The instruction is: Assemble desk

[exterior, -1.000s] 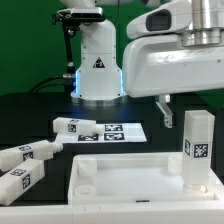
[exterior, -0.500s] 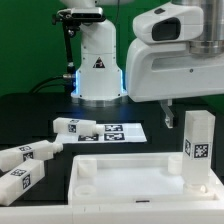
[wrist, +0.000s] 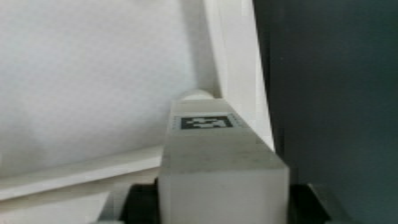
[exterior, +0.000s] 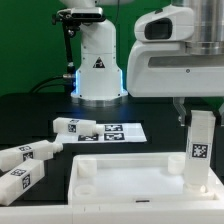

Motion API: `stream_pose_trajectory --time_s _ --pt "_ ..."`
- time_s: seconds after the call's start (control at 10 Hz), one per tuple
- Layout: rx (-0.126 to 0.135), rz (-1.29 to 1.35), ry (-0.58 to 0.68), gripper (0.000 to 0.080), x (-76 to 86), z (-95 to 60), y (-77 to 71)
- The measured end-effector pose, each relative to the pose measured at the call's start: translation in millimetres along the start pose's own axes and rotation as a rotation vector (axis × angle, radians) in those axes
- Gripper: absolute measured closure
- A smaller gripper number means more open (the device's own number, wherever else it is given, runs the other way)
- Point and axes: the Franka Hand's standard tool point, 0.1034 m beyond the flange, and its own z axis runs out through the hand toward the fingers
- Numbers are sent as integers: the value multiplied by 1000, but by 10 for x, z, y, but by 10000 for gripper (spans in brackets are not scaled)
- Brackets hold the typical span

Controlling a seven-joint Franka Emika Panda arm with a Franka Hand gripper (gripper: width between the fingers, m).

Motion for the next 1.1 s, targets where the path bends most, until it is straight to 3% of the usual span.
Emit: stream_pose_trajectory --time_s 0.1,0.2,0.4,0.6,0.8,0.9,1.1 --pt "-10 157 46 515 -41 11 -34" --pt "11 303 68 515 -76 24 -42" --pt "122 640 78 515 -51 21 -26" --pt "127 733 68 515 -62 23 -45" --pt "148 869 51 515 -53 25 -44" --pt "226 1090 6 514 29 10 22" --pt "240 1132 -8 514 33 11 22"
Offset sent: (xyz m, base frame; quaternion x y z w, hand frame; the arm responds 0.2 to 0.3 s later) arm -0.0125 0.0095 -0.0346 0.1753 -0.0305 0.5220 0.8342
